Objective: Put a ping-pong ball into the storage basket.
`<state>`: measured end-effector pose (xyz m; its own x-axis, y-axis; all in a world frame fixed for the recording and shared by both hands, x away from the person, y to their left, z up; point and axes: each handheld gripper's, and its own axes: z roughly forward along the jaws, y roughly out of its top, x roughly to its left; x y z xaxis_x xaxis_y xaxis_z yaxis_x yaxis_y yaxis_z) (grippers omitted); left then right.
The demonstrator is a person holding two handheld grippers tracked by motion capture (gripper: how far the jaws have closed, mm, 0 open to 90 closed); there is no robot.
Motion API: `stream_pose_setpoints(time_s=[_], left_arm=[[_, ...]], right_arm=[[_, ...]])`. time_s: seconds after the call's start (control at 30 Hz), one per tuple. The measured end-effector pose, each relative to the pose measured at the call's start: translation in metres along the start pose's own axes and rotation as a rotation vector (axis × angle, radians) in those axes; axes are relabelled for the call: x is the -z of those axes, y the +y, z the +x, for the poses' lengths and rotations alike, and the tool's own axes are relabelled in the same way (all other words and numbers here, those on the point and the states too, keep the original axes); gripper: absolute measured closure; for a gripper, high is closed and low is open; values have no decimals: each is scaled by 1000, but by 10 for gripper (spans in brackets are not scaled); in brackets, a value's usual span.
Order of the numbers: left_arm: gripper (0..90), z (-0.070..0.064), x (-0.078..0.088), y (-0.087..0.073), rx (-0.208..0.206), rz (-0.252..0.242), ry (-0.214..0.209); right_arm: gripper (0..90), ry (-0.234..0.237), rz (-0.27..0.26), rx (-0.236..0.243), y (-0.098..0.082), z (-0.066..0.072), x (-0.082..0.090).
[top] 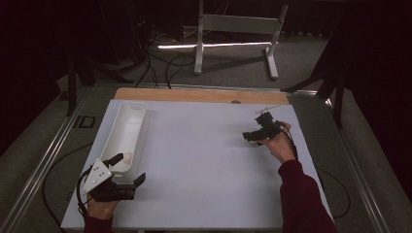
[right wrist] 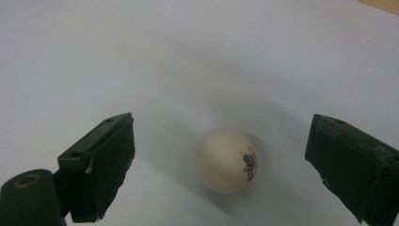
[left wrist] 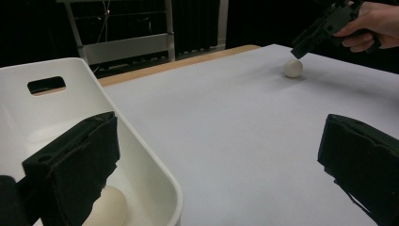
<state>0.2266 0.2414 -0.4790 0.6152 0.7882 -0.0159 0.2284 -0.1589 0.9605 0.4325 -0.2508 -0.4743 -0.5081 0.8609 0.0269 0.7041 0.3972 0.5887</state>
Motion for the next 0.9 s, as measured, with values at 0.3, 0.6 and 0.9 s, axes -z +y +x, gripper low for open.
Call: stream_pose_setpoints(time_s=[0.3,0.6,0.9], left_arm=[[3,0,0,0,-3,3,-1],[3,0,0,0,-2,2,-1],[3,0,0,0,-1,1,0]], right_arm=[[89,-5,7,-10,-1,-3,-1],[90,-30,31,-10,-3,-4,-5],[139,-37,63,-2,-5,-1,-12]])
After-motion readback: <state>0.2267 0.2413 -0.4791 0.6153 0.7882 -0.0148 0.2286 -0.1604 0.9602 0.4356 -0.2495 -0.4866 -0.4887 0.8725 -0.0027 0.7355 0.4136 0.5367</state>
